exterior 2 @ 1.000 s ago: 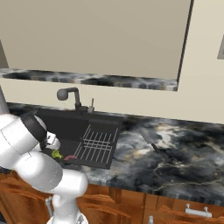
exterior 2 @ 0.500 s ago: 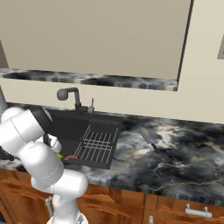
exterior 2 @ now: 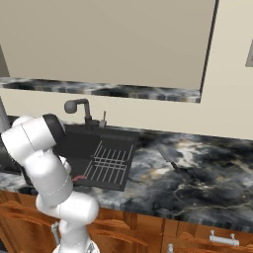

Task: Turn on the sink faucet. Then move the broccoli from the counter to the sink. Turn off the sink. Move the vegetable from the sink to the pot next to the stove. Finally move the pot to the rear left burner.

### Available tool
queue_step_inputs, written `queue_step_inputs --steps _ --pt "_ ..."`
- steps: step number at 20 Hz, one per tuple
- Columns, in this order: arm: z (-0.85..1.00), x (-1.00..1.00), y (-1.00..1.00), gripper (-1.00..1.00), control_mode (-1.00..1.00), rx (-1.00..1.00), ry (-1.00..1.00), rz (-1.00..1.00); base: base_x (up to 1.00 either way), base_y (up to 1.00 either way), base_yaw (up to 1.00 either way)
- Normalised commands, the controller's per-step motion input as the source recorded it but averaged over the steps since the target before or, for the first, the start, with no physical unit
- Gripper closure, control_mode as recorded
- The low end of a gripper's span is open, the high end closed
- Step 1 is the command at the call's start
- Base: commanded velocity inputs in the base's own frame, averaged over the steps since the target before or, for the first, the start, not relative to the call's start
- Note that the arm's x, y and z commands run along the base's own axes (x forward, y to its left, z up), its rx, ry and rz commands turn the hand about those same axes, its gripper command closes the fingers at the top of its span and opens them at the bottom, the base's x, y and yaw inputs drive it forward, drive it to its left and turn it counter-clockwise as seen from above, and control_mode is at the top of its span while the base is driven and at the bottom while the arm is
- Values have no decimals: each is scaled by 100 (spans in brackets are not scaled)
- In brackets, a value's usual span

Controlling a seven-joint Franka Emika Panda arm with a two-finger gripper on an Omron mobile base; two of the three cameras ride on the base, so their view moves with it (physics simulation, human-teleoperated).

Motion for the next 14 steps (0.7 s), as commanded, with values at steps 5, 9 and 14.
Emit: queue_step_inputs --steps 5,9,14 --pt "-3 13 20 -100 -100 -2 0 -5 0 0 0" --pt "0 11 19 -100 -100 -1 0 -5 0 0 0" --pt "-3 10 7 -100 -100 -2 0 -2 0 0 0"
